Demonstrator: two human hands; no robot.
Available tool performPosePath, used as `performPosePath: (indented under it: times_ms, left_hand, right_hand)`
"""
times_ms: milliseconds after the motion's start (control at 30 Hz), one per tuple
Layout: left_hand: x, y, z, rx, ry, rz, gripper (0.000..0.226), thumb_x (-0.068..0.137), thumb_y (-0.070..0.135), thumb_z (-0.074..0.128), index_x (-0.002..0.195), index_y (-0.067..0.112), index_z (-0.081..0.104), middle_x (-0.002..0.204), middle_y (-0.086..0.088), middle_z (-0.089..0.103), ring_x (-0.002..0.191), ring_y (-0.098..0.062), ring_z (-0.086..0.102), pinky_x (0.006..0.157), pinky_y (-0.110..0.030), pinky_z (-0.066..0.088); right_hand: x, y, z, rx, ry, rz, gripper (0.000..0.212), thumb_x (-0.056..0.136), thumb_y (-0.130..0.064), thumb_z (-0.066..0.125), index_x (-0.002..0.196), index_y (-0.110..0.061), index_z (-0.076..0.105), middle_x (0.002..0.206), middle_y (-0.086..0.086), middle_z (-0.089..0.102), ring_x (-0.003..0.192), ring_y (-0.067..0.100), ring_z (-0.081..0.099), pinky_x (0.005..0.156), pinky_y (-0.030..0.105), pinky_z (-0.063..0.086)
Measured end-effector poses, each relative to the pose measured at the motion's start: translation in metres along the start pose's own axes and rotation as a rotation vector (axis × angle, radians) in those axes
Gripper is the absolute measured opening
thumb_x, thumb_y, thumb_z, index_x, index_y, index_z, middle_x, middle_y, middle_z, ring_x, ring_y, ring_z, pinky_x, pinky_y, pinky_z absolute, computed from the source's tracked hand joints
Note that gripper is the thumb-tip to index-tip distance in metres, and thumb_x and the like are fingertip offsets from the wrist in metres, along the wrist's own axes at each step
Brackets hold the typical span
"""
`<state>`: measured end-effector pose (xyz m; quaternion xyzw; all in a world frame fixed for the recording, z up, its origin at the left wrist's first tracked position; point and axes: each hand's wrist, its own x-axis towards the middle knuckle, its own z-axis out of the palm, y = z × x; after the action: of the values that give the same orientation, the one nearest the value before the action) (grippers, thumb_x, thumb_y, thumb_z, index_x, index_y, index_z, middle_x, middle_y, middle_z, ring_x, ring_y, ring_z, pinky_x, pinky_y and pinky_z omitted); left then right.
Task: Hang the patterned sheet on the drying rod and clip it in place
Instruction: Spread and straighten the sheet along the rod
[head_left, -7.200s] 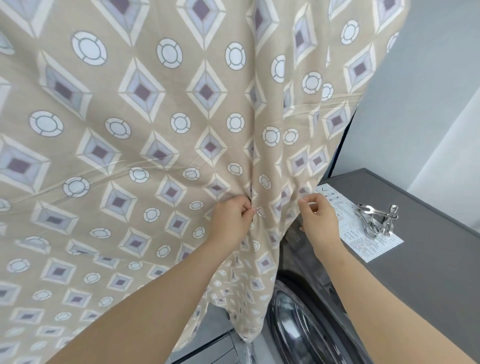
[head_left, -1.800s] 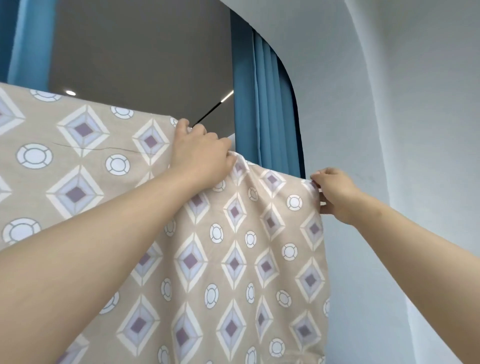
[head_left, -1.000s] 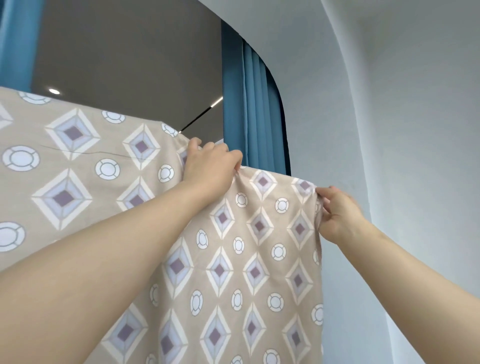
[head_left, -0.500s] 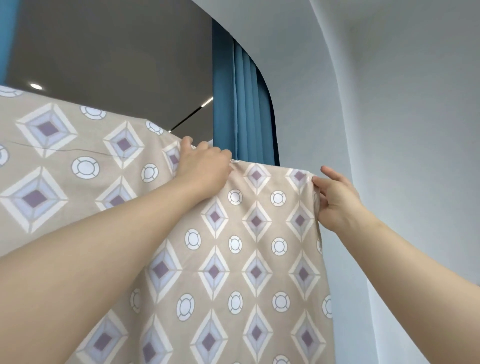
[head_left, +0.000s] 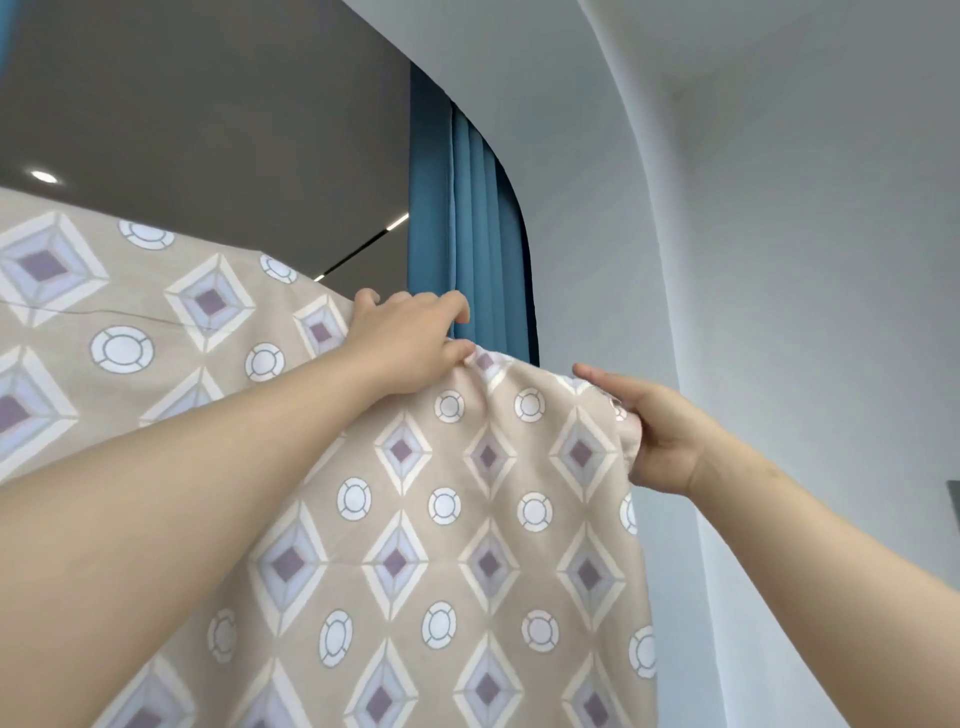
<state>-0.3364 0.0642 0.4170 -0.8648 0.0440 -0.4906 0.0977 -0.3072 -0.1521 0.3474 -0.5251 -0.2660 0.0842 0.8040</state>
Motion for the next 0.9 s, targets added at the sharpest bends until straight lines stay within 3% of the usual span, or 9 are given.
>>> performPosePath:
  times_ms: [67, 167, 300, 433, 500, 600, 700, 800, 900]
  left_hand:
    - [0.000, -0.001, 0.001, 0.031, -0.032, 0.038, 0.028, 0.095, 0.047, 0.036, 0.105, 0.027, 0.053, 0.102, 0.008, 0.059, 0.108, -0.019, 0.049, 0.096, -0.043, 0.023]
    - [0.001, -0.004, 0.000, 0.014, -0.028, 0.033, 0.031, 0.096, 0.046, 0.033, 0.097, 0.027, 0.058, 0.091, 0.009, 0.060, 0.103, -0.018, 0.052, 0.093, -0.041, 0.023]
    - [0.003, -0.006, -0.006, 0.117, -0.051, 0.003, 0.043, 0.094, 0.057, 0.027, 0.095, 0.024, 0.055, 0.092, 0.005, 0.063, 0.097, -0.018, 0.055, 0.096, -0.042, 0.023]
    - [0.004, -0.009, -0.010, 0.116, -0.083, 0.046, 0.031, 0.097, 0.043, 0.033, 0.074, 0.027, 0.047, 0.077, 0.009, 0.055, 0.088, -0.016, 0.051, 0.096, -0.040, 0.025]
    - [0.004, -0.010, -0.009, 0.111, -0.074, 0.052, 0.034, 0.099, 0.036, 0.032, 0.068, 0.026, 0.042, 0.071, 0.012, 0.049, 0.084, -0.015, 0.047, 0.094, -0.039, 0.025]
    - [0.006, -0.009, -0.006, 0.101, -0.041, 0.021, 0.032, 0.100, 0.029, 0.025, 0.077, 0.022, 0.046, 0.074, 0.008, 0.052, 0.083, -0.018, 0.046, 0.089, -0.037, 0.025]
    - [0.007, -0.005, -0.006, 0.090, 0.015, 0.038, 0.031, 0.100, 0.032, 0.025, 0.076, 0.022, 0.041, 0.073, 0.008, 0.052, 0.085, -0.020, 0.053, 0.083, -0.036, 0.023]
    - [0.005, -0.003, -0.010, 0.106, -0.049, 0.044, 0.031, 0.096, 0.049, 0.031, 0.095, 0.022, 0.047, 0.087, 0.006, 0.058, 0.093, -0.019, 0.055, 0.090, -0.039, 0.026]
    - [0.004, -0.009, -0.015, 0.255, -0.141, 0.007, 0.032, 0.093, 0.050, 0.034, 0.100, 0.024, 0.051, 0.097, 0.004, 0.060, 0.099, -0.018, 0.054, 0.091, -0.039, 0.027]
  right_hand:
    - [-0.003, -0.002, 0.003, -0.041, -0.046, -0.034, 0.025, 0.092, -0.015, 0.052, 0.113, -0.024, 0.063, 0.083, 0.002, 0.071, 0.066, 0.018, 0.067, 0.061, 0.031, 0.058]
    - [0.003, -0.007, 0.007, 0.008, 0.130, -0.164, 0.028, 0.093, -0.005, 0.048, 0.109, -0.023, 0.062, 0.067, 0.001, 0.068, 0.050, 0.013, 0.064, 0.048, 0.024, 0.055]
    - [0.013, -0.006, 0.004, 0.090, 0.302, -0.175, 0.016, 0.092, -0.006, 0.053, 0.096, -0.018, 0.064, 0.078, 0.003, 0.063, 0.065, 0.017, 0.060, 0.061, 0.031, 0.054]
    - [0.008, 0.005, 0.003, -0.058, 0.131, 0.075, 0.012, 0.092, -0.021, 0.056, 0.098, -0.014, 0.064, 0.075, 0.006, 0.070, 0.056, 0.021, 0.068, 0.049, 0.032, 0.057]
    - [0.010, 0.007, 0.003, -0.058, 0.080, 0.050, 0.017, 0.091, -0.020, 0.057, 0.107, -0.015, 0.062, 0.079, 0.005, 0.070, 0.062, 0.021, 0.068, 0.057, 0.033, 0.058]
    - [0.018, 0.000, 0.006, 0.059, 0.253, -0.134, 0.022, 0.091, -0.011, 0.057, 0.113, -0.018, 0.060, 0.082, 0.004, 0.065, 0.069, 0.018, 0.061, 0.066, 0.035, 0.053]
    - [0.024, -0.007, 0.006, 0.185, 0.353, -0.265, 0.027, 0.091, -0.002, 0.053, 0.114, -0.015, 0.060, 0.078, 0.006, 0.060, 0.064, 0.017, 0.059, 0.056, 0.028, 0.054]
    - [0.018, -0.002, 0.008, 0.236, 0.241, -0.215, 0.029, 0.092, 0.000, 0.049, 0.114, -0.019, 0.054, 0.085, 0.009, 0.059, 0.067, 0.019, 0.060, 0.060, 0.033, 0.054]
    - [0.016, 0.008, 0.005, 0.081, 0.213, -0.084, 0.030, 0.094, 0.001, 0.047, 0.117, -0.018, 0.051, 0.087, 0.008, 0.060, 0.065, 0.020, 0.061, 0.060, 0.037, 0.053]
